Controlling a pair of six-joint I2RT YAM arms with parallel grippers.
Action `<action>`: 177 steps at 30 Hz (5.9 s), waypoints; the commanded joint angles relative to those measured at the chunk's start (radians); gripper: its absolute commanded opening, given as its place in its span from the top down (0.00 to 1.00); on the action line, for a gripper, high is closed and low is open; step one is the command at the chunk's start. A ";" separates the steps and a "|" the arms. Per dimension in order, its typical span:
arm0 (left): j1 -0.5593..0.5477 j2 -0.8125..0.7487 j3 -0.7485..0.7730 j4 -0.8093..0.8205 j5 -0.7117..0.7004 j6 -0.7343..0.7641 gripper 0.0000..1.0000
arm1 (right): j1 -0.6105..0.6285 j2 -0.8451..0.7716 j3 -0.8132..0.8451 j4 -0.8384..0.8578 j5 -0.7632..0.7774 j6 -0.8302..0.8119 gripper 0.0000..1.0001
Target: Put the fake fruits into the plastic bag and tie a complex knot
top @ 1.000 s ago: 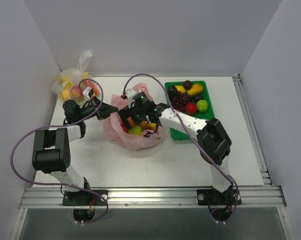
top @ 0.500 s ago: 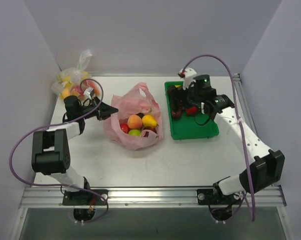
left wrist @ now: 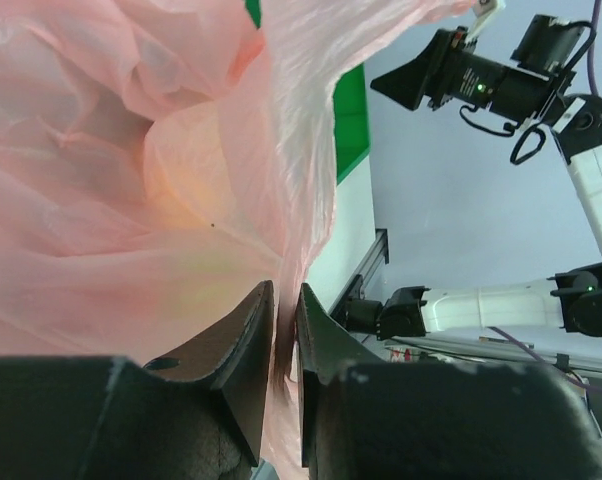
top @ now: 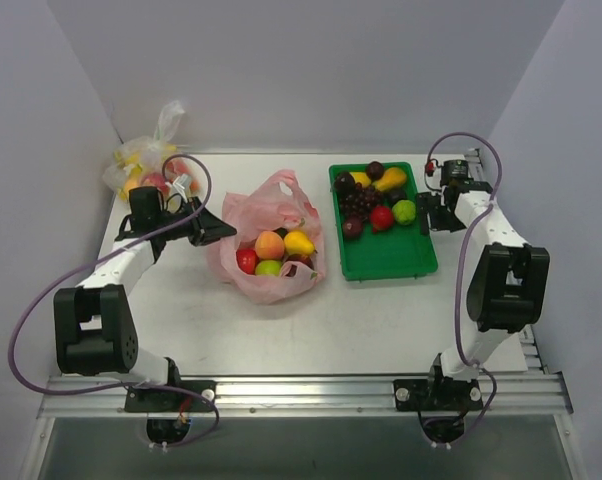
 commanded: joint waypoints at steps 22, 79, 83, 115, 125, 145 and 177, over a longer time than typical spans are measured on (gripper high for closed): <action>-0.008 0.001 0.048 -0.128 -0.028 0.151 0.77 | -0.199 0.262 0.225 -0.098 -0.134 -0.032 1.00; -0.112 0.028 0.105 -0.285 0.182 0.311 0.72 | 0.542 0.261 0.551 0.237 -0.519 -0.244 0.57; -0.107 0.055 0.173 -0.355 0.147 0.377 0.72 | 0.539 0.195 0.485 0.234 -0.496 -0.212 1.00; -0.722 -0.124 0.306 -0.825 -0.509 1.569 0.54 | 0.419 -0.356 -0.114 0.007 -0.544 0.339 1.00; -0.782 0.035 0.264 -0.682 -0.555 1.640 0.48 | 0.381 -0.390 -0.160 0.008 -0.547 0.336 1.00; -0.767 0.018 0.197 -0.466 -0.601 1.640 0.59 | 0.345 -0.445 -0.212 0.008 -0.562 0.334 1.00; -0.466 -0.274 0.502 -0.458 -0.641 1.338 1.00 | 0.083 -0.523 0.096 -0.105 -0.567 0.442 1.00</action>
